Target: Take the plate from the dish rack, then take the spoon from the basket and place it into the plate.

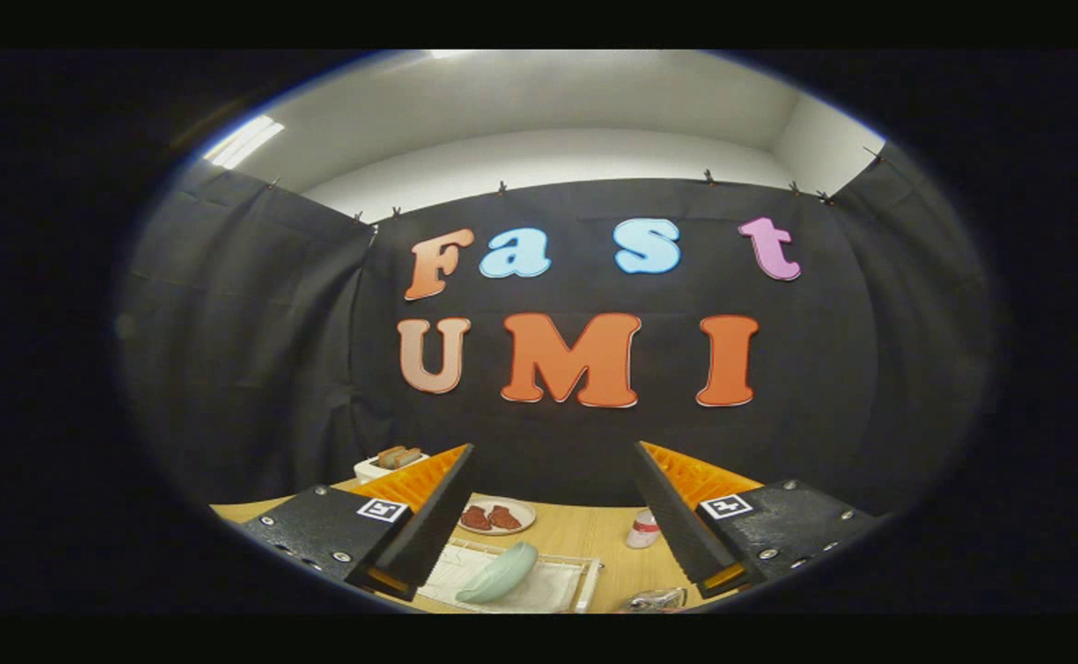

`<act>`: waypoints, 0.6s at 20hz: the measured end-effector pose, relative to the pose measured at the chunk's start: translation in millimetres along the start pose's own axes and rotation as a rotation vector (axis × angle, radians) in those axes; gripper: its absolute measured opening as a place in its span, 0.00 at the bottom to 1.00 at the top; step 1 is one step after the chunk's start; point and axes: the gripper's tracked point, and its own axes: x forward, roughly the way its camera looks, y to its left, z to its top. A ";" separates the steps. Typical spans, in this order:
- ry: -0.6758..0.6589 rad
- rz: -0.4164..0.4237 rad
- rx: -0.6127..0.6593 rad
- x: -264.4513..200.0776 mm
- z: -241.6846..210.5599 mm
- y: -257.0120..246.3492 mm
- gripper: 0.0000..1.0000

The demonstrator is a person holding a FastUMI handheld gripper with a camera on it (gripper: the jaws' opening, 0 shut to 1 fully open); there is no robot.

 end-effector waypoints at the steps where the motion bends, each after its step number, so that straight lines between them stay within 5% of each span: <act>1: 0.031 0.014 -0.003 3.0 -7.5 5.4 0.99; 12: 0.385 0.107 0.062 45.0 -94.7 46.7 0.99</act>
